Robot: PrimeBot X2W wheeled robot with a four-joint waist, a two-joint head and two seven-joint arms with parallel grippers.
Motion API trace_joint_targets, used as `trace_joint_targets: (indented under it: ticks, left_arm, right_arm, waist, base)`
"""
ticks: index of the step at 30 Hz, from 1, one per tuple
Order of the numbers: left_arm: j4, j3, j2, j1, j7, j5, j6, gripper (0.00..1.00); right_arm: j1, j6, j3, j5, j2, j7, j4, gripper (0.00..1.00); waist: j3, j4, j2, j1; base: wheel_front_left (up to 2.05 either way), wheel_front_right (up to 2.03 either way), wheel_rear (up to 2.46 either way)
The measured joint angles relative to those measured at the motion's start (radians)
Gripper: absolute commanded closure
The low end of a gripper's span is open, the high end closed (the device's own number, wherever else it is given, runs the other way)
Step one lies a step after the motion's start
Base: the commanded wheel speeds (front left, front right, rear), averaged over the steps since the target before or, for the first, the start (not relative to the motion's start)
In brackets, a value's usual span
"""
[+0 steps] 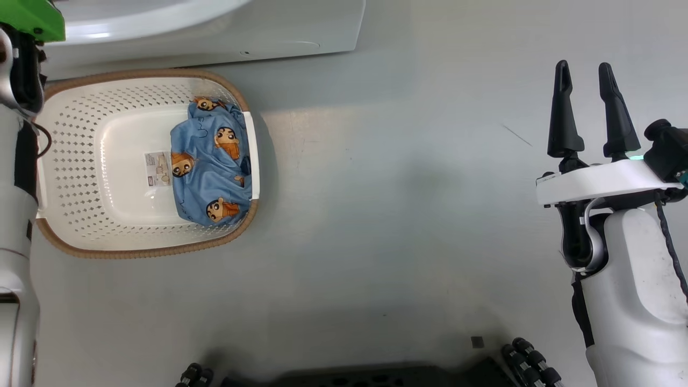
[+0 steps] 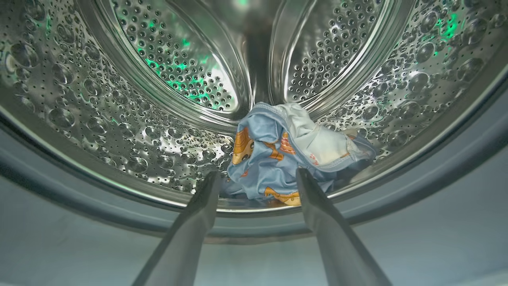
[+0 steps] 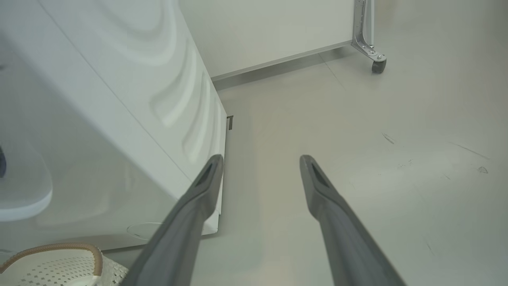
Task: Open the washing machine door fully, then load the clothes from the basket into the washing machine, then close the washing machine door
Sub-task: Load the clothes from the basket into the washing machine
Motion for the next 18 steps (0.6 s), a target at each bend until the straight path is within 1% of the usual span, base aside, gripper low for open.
trace_joint_targets:
  ticks: [3, 18]
  left_arm:
    - [-0.002, 0.013, -0.001, 0.032, 0.000, -0.002, 0.000, 0.00]
    - [-0.172, 0.083, -0.013, 0.231, 0.000, 0.025, 0.000, 0.00]
  right_arm:
    - [0.006, 0.000, 0.004, 0.000, 0.000, 0.000, 0.007, 0.00]
    - [0.063, 0.008, 0.005, 0.000, 0.001, 0.000, 0.028, 0.00]
  waist:
    - [-0.031, 0.003, 0.0000, 0.0000]
    - [-0.183, 0.005, 0.0000, 0.0000]
  base:
    - [0.00, 0.00, 0.00]
    - [0.00, 0.00, 0.00]
